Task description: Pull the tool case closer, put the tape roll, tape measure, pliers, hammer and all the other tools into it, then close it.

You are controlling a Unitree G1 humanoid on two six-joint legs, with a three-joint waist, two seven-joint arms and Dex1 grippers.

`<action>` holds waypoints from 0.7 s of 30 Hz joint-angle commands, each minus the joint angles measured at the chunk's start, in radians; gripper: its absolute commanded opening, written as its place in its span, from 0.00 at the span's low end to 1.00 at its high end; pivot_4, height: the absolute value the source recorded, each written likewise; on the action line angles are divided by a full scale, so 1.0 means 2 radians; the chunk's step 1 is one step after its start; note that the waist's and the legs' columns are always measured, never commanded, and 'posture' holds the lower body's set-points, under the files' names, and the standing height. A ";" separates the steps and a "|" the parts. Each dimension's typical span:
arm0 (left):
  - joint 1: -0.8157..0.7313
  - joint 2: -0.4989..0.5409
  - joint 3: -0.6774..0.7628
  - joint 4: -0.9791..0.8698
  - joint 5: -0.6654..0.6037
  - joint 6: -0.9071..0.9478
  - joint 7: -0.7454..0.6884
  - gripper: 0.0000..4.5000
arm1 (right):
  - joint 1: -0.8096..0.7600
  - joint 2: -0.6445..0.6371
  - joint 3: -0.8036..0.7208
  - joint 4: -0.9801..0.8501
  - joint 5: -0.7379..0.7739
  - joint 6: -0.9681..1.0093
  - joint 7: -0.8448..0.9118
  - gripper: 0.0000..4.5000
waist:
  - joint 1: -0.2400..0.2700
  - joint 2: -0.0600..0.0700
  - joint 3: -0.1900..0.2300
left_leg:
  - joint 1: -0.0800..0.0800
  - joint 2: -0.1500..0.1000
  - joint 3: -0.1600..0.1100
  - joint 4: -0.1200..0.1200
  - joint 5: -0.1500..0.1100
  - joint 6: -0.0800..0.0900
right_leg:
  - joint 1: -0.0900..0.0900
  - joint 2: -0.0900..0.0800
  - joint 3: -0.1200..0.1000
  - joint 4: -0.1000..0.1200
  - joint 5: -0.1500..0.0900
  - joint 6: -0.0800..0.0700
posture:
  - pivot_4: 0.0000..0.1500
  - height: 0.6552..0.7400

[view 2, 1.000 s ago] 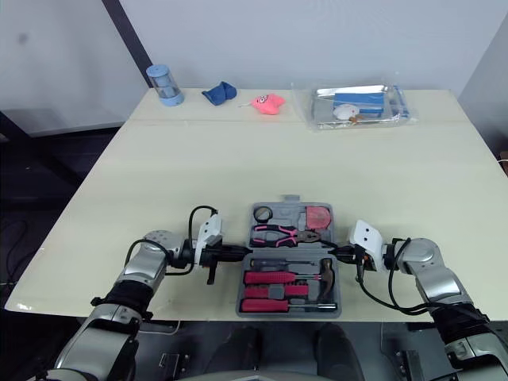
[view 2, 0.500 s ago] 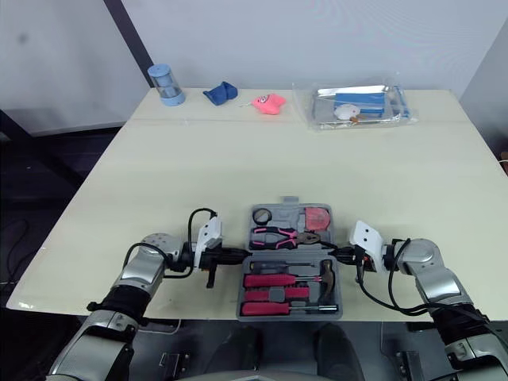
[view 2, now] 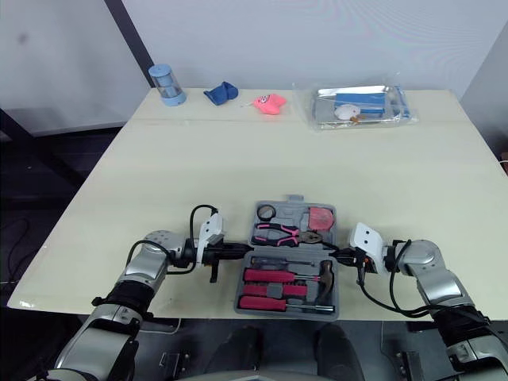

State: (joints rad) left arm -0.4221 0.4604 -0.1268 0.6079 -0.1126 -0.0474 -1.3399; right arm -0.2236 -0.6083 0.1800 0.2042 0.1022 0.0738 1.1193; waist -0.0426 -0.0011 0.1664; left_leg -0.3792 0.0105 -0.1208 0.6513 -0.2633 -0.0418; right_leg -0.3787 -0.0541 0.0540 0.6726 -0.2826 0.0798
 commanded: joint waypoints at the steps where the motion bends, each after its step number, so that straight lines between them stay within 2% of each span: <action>1: 0.011 -0.003 -0.008 -0.012 -0.001 0.000 0.005 0.00 | -0.016 0.010 -0.006 -0.009 0.004 -0.019 -0.012 0.03 | 0.000 0.000 0.000 | 0.000 0.000 0.000 0.000 0.000 0.000 | 0.000 0.000 0.000 0.000 0.000 0.000 | 1.00 1.00; 14: 0.013 0.005 -0.008 -0.014 -0.004 0.004 0.005 0.00 | -0.008 0.006 -0.005 -0.011 0.005 -0.015 -0.009 0.03 | -0.001 0.000 0.000 | 0.000 0.000 0.000 0.000 0.000 0.000 | 0.000 0.000 0.000 0.000 0.000 0.000 | 1.00 1.00; 21: 0.017 0.041 0.020 -0.020 -0.018 0.000 0.008 0.00 | 0.026 -0.035 -0.037 -0.024 0.032 0.006 0.005 0.03 | -0.001 0.000 0.000 | 0.000 0.000 0.000 0.000 0.000 0.000 | 0.000 0.000 0.000 0.000 0.000 0.000 | 1.00 1.00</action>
State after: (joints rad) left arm -0.4048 0.5116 -0.1216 0.5955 -0.1365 -0.0463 -1.3298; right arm -0.1763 -0.6527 0.1538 0.1840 0.1358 0.0829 1.1225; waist -0.0447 -0.0011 0.1664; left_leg -0.3791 0.0106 -0.1208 0.6513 -0.2633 -0.0417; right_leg -0.3788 -0.0540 0.0543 0.6726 -0.2826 0.0798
